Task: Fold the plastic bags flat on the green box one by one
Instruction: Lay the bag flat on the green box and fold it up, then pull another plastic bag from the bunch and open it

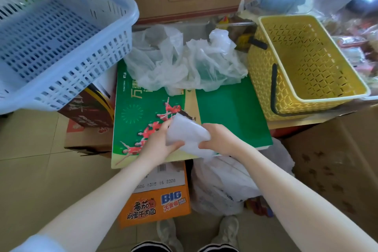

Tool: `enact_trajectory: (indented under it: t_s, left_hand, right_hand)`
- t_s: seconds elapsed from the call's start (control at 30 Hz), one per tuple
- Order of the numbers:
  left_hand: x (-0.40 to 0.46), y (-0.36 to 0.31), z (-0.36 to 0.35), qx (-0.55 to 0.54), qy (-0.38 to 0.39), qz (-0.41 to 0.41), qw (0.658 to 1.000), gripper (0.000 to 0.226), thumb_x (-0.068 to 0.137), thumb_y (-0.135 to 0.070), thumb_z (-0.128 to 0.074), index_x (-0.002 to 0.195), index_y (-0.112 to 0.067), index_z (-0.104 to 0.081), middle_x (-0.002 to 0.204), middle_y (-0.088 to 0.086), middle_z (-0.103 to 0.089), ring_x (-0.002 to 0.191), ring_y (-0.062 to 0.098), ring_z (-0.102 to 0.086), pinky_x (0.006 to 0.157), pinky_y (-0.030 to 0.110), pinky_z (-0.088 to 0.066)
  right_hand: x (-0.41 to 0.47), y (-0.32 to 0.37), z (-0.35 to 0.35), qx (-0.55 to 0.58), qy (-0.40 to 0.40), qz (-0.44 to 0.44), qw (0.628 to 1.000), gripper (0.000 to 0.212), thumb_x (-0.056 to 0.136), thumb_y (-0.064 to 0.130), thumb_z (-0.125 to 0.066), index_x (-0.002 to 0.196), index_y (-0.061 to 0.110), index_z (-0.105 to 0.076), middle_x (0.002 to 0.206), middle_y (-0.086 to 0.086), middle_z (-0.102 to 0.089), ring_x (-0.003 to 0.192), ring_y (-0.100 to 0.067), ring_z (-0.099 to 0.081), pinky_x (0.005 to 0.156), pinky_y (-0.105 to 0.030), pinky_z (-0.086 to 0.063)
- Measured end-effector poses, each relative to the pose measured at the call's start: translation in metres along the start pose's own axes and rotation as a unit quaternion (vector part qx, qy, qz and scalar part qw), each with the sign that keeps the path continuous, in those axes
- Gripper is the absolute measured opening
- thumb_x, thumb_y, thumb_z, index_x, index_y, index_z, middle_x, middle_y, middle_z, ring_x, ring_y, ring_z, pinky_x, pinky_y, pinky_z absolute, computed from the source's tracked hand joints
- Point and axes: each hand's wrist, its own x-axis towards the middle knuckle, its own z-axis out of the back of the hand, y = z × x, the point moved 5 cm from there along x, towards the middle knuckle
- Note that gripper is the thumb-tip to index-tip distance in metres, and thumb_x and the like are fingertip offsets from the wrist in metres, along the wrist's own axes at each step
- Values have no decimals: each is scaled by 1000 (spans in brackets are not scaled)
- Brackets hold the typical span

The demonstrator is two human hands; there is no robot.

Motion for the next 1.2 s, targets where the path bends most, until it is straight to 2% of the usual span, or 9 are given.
enact_trajectory:
  t_s: [0.07,0.17,0.37,0.5,0.67,0.77,0.87,1.1,1.2]
  left_hand:
    - [-4,-30,-5,-33,2,-24,999,27,82,-29,-67,104,-21,-54,85,-9,-62,74,6,-58,68,26,-40]
    - [-5,-90,-9,-34,-55,-78,995,19,82,-28,-67,95,-18,-57,70,-10,-58,61,1,-55,56,20,-40]
    - [16,-184,-27,57,-180,-132,973,13,86,-23,-62,95,-14,-62,71,-7,-58,69,17,-58,66,31,-46]
    - [31,-216,-40,80,-204,-144,965,11,86,-21,-61,94,-15,-64,81,-3,-66,76,19,-60,68,35,-51]
    - [43,-224,-50,101,-201,-118,967,12,88,-21,-56,95,-15,-64,85,-1,-68,79,18,-61,68,38,-52]
    - [47,-214,-54,108,-183,-88,973,14,90,-20,-54,98,-15,-64,89,-1,-67,81,18,-61,71,38,-52]
    - [51,-202,-56,108,-169,-67,977,14,90,-20,-54,98,-15,-63,90,-2,-66,81,18,-60,72,39,-52]
    - [80,-186,-28,129,-103,-62,984,19,91,-21,-52,105,-15,-63,101,-1,-66,83,17,-59,77,34,-50]
    - [85,-179,-1,109,-114,-62,986,18,91,-21,-53,105,-15,-64,96,0,-65,78,15,-58,72,28,-48]
  right_hand:
    - [-19,-11,29,84,-14,-2,996,29,75,23,-73,88,23,-47,84,3,-55,76,-21,-51,60,-27,-37]
    - [-48,-23,88,144,-41,41,988,20,84,22,-65,101,15,-56,92,-3,-62,85,-23,-60,68,-32,-44]
    - [-86,-74,227,220,-258,57,939,14,95,14,-47,83,9,-52,71,4,-47,63,-11,-43,53,-24,-31]
    - [-61,-136,269,203,-352,-53,912,14,94,13,-40,89,9,-53,76,-1,-48,64,-14,-43,50,-21,-33]
    - [-17,-185,249,202,-235,-257,915,28,93,5,-40,119,0,-51,110,-14,-57,93,-26,-53,75,-35,-44]
    - [-7,-184,233,222,-140,-286,922,34,95,6,-42,128,-1,-47,126,-20,-52,118,-31,-50,92,-35,-42]
    - [-1,-181,233,138,-111,-287,941,36,94,9,-49,128,-1,-48,122,-19,-55,112,-31,-53,86,-35,-44]
    - [12,-92,256,91,-295,12,951,30,95,10,-45,123,9,-53,124,-8,-56,110,-21,-53,88,-26,-42]
    - [29,-34,240,-2,-260,123,958,34,94,19,-50,127,12,-51,129,-6,-52,116,-21,-49,93,-28,-41]
